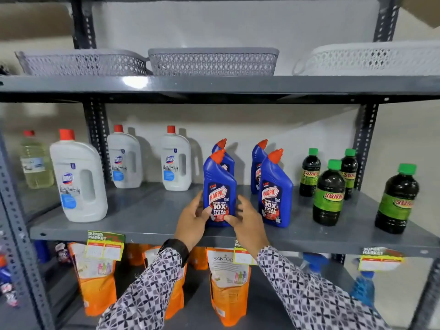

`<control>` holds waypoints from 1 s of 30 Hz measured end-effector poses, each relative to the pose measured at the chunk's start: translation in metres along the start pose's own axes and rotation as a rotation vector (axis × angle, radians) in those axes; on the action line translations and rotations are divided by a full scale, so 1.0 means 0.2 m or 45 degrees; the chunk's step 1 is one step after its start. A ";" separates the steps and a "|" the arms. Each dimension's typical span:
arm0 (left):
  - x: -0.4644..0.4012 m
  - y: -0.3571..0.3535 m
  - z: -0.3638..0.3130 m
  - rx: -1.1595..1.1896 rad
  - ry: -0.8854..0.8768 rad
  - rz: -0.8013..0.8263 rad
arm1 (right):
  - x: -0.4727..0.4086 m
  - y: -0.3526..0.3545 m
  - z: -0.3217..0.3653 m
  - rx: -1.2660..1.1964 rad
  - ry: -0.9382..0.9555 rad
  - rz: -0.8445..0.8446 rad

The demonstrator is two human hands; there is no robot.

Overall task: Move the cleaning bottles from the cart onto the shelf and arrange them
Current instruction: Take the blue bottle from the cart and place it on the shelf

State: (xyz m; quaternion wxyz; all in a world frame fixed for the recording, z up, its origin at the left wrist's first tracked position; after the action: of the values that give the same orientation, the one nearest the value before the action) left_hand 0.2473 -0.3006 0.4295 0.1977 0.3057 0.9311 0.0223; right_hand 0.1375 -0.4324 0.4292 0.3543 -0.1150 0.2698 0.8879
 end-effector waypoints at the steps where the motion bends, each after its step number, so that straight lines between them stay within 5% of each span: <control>1: 0.06 0.01 0.02 -0.006 0.013 -0.049 | 0.06 0.01 0.00 0.049 -0.003 -0.019; 3: 0.29 0.13 0.28 0.034 0.182 -0.260 | 0.24 -0.20 -0.10 0.158 0.004 0.023; 6: 0.46 0.21 0.21 0.035 0.020 -0.496 | 0.36 -0.16 -0.03 0.099 0.210 -0.104; 10: 0.64 0.30 0.17 -0.052 -0.080 -0.557 | 0.42 -0.25 0.05 0.027 0.343 0.023; 12: 0.81 0.40 0.37 -0.132 0.030 -0.572 | 0.52 -0.50 -0.02 0.091 0.315 0.257; 19: 1.71 0.88 1.50 -0.160 0.784 -0.839 | 1.13 -1.60 -0.63 0.138 0.022 1.095; 24: 2.35 1.03 2.06 -0.118 1.476 -1.062 | 1.58 -2.14 -1.05 0.447 -0.239 1.630; 27: 2.66 1.07 2.36 0.006 1.932 -0.918 | 1.86 -2.44 -1.25 0.733 -0.227 2.080; 30: 2.83 1.02 2.58 -0.044 2.135 -0.629 | 2.11 -2.64 -1.43 0.871 -0.309 2.305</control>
State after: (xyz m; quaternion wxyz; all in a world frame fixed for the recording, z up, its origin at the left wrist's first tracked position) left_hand 0.1417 0.1518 -0.2127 -0.5486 -0.0250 0.8088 0.2106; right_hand 0.2017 -0.0341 -0.1850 -0.4222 0.3372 0.4610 0.7040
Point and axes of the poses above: each hand's wrist, its own x-axis away from the middle knuckle, its own y-axis out of the back of the hand, z = x × y, the point moved 4 cm from there along -x, towards the middle knuckle, and after that the axes turned 2 degrees about z, right-handed, at the moved point
